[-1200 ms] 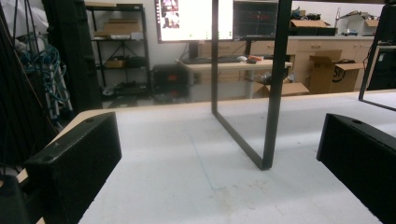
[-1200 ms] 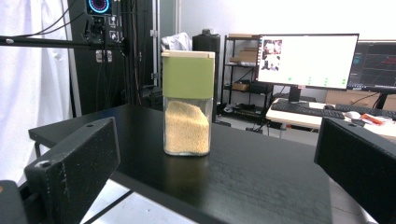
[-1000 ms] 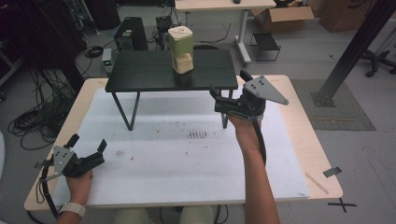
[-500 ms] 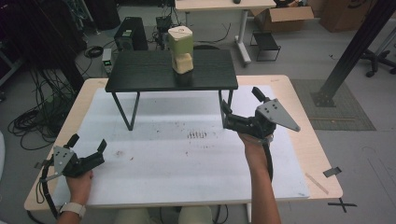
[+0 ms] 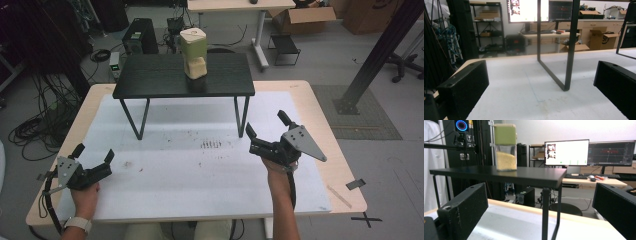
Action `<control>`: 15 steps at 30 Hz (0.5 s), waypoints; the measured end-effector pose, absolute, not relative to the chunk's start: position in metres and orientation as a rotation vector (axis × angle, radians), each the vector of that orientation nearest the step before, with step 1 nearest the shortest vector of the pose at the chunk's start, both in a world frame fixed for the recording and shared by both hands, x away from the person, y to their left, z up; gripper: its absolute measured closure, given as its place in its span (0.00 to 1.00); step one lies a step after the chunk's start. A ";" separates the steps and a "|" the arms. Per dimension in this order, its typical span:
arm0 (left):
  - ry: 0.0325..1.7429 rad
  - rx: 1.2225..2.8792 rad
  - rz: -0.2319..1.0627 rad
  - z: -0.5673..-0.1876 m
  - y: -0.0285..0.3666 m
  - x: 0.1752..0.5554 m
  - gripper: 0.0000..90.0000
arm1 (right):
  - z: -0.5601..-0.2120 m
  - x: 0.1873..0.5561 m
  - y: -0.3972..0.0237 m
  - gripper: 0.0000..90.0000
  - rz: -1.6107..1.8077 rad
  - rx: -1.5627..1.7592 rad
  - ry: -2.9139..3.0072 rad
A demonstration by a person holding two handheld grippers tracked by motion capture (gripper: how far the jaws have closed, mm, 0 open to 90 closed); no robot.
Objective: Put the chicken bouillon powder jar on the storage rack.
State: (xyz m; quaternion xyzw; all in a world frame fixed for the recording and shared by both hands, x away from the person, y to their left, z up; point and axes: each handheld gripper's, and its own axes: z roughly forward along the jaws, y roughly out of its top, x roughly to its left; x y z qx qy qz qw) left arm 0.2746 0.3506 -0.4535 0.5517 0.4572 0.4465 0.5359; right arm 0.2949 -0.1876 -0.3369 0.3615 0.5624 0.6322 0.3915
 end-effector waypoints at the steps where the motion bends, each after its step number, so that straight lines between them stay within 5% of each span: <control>1: 1.089 1.314 1.063 -0.453 0.351 0.275 0.00 | -0.343 0.294 -0.190 0.00 1.600 0.923 1.428; 15: 1.086 1.307 1.064 -0.454 0.351 0.274 0.00 | -0.379 0.290 -0.200 0.00 1.556 0.991 1.442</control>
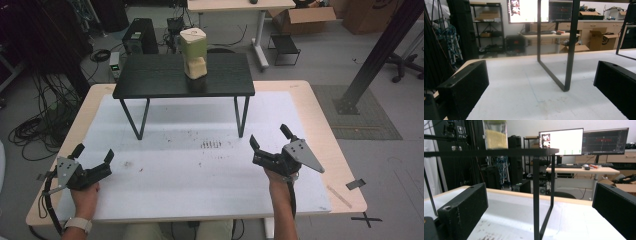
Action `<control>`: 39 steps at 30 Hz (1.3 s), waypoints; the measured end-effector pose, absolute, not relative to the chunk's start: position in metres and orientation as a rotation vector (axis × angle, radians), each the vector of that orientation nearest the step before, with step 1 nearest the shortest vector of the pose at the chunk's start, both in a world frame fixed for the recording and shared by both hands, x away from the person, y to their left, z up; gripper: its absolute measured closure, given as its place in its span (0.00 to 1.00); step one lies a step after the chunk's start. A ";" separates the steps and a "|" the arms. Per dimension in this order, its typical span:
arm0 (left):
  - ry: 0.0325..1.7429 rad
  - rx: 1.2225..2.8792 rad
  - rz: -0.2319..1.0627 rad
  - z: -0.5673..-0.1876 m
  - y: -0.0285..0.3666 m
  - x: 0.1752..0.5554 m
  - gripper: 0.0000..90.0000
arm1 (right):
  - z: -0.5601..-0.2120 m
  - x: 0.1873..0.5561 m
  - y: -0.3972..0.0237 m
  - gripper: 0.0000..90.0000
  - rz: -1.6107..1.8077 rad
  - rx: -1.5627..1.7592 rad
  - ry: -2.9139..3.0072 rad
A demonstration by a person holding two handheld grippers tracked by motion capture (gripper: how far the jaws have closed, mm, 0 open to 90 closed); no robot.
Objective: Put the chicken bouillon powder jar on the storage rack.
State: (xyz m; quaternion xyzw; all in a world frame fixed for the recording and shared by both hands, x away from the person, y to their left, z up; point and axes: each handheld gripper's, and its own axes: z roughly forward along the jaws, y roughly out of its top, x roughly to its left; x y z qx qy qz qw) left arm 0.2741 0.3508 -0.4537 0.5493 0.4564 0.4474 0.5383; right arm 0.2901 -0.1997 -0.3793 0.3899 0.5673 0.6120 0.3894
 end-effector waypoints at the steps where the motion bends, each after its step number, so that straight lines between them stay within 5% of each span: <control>1: 1.085 1.307 1.065 -0.454 0.351 0.274 0.00 | -0.382 0.290 -0.200 0.00 1.552 0.997 1.445; 23: 1.085 1.310 1.067 -0.454 0.351 0.274 0.00 | -0.441 0.292 -0.218 0.00 1.359 1.123 1.454; 39: 1.085 1.311 1.069 -0.454 0.350 0.274 0.00 | -0.453 0.286 -0.221 0.00 1.340 1.115 1.411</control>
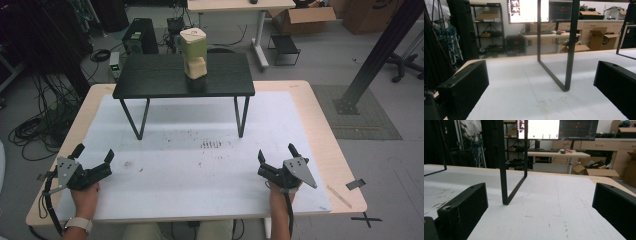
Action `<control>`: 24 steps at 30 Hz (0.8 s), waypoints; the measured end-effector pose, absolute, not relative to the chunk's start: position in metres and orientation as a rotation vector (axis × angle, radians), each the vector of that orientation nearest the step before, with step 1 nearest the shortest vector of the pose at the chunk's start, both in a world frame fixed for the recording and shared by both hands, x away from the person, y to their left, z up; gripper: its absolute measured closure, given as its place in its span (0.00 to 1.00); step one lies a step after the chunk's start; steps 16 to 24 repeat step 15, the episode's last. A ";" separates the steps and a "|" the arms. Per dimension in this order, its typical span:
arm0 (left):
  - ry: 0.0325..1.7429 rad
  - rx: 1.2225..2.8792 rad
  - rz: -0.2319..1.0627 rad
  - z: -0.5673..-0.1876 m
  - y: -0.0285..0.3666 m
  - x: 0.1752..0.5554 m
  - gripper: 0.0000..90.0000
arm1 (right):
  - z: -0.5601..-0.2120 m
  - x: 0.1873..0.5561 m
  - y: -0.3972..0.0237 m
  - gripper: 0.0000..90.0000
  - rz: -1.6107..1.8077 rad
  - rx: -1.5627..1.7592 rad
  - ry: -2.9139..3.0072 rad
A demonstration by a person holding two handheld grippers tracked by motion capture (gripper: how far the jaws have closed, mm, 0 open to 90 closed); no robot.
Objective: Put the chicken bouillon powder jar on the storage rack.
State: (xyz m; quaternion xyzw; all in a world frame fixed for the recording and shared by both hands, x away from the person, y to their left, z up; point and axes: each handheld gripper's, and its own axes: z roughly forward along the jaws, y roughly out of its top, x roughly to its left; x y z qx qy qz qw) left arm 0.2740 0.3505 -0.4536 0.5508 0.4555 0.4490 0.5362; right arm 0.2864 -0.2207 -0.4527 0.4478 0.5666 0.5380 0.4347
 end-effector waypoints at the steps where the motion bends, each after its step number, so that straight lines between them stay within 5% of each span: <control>1: 1.085 1.310 1.069 -0.454 0.350 0.274 0.00 | -0.454 0.284 -0.221 0.00 1.347 1.096 1.391; 24: 1.086 1.312 1.069 -0.454 0.351 0.274 0.00 | -0.455 0.281 -0.220 0.00 1.356 1.069 1.369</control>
